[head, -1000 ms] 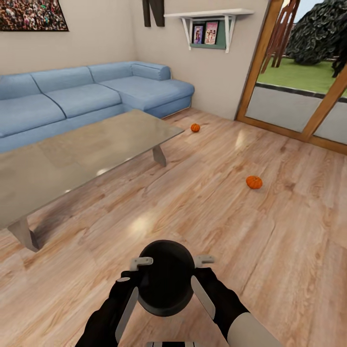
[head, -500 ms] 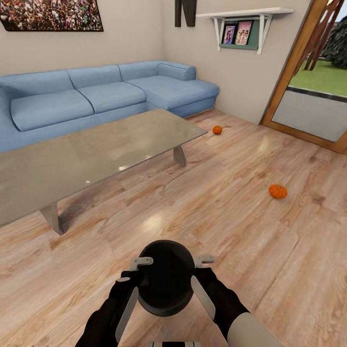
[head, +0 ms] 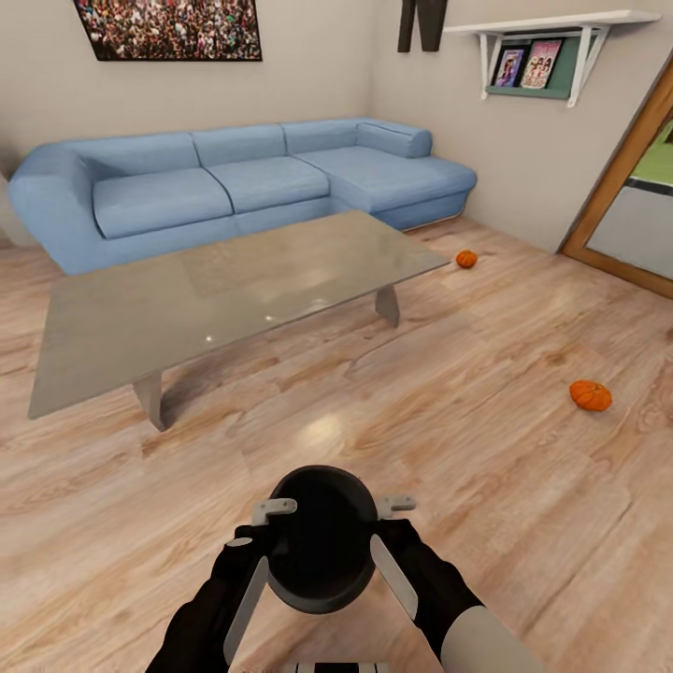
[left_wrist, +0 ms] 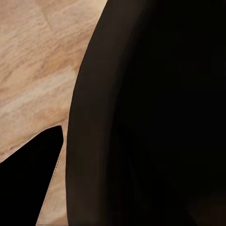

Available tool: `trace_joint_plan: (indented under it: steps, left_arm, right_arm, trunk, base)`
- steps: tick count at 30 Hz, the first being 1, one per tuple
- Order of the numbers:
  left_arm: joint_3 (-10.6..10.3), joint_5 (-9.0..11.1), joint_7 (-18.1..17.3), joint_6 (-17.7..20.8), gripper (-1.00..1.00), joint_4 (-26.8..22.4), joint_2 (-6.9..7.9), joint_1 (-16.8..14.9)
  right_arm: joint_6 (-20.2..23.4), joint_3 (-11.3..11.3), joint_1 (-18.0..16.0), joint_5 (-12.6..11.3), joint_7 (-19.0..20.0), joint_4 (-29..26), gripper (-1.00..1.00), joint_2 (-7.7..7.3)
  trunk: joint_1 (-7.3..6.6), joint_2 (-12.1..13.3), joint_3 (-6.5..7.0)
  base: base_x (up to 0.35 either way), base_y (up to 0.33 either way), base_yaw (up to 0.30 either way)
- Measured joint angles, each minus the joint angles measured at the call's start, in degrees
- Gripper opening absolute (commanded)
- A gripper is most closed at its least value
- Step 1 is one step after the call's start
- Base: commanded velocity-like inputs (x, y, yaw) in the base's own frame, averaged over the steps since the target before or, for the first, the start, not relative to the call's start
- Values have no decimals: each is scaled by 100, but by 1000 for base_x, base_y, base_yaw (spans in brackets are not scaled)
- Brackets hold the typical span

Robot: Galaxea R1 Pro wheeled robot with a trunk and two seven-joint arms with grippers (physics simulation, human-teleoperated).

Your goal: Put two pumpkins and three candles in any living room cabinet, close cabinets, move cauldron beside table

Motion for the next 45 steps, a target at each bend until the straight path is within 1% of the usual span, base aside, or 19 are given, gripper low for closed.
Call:
trace_joint_plan:
  steps: [25,45]
  left_arm:
    - [0,-1,0,0,-100,-2,0,0]
    - [0,0,0,-1,-100,-3,0,0]
  right_arm:
    - [-1,-1,0,3,4,-1,-100,0]
    - [-4,3,-1,-1,-2,-2,-100,-1]
  trunk:
    - [0,0,0]
    - [0,0,68]
  base:
    - [0,0,287]
    - [0,0,287]
